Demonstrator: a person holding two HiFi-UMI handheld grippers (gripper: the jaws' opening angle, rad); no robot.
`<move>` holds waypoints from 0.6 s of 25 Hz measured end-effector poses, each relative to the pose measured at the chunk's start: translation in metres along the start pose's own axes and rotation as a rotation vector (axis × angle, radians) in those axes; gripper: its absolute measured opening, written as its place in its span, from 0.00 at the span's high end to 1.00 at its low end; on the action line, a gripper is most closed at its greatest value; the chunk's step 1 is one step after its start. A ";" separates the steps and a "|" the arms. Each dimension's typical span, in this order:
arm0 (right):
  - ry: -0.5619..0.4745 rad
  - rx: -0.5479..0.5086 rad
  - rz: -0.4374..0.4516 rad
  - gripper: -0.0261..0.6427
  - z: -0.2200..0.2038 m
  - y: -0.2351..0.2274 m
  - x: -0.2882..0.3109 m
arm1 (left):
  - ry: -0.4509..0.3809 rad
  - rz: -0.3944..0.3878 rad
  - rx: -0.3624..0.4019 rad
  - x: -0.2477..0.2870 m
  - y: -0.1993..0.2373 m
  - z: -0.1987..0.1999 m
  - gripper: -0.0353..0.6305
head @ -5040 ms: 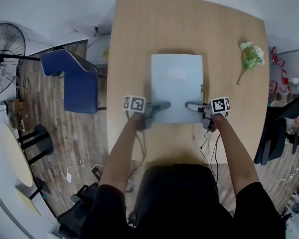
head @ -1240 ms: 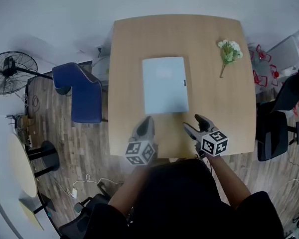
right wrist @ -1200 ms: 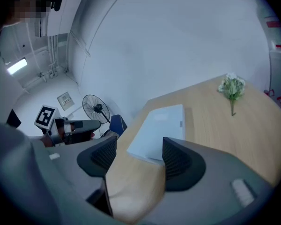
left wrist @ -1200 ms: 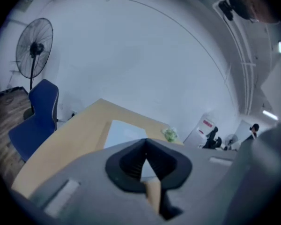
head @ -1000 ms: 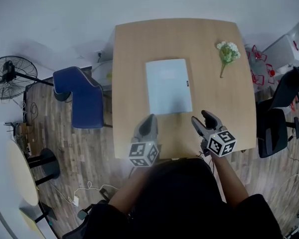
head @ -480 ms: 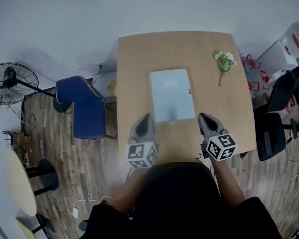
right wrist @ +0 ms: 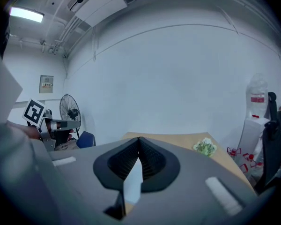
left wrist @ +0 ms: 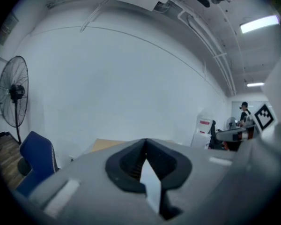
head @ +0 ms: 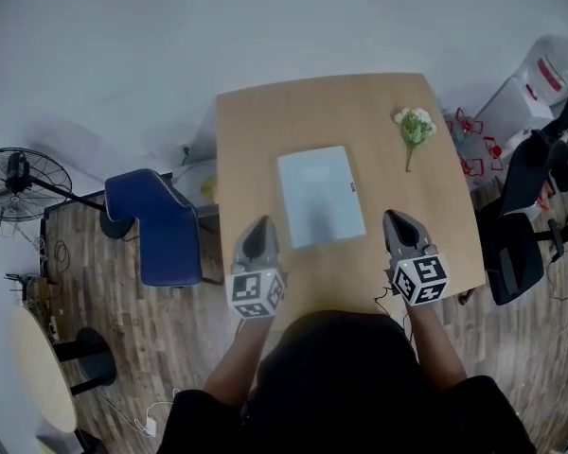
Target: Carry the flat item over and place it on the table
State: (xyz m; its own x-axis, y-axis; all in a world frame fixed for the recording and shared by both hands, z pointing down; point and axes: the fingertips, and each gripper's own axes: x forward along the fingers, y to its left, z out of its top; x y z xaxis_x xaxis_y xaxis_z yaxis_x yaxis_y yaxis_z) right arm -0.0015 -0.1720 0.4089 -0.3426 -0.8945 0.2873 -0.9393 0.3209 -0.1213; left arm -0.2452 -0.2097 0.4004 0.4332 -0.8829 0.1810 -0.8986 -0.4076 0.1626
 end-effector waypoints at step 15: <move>-0.008 -0.010 -0.019 0.96 0.008 -0.014 0.012 | 0.004 0.034 0.014 0.001 0.013 0.010 0.95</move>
State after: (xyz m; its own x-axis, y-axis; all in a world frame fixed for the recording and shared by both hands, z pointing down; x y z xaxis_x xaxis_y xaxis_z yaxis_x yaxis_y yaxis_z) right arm 0.0076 -0.1895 0.4063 -0.3247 -0.9029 0.2817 -0.9458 0.3069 -0.1063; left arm -0.2575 -0.2181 0.3933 0.4025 -0.8955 0.1900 -0.9137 -0.3804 0.1430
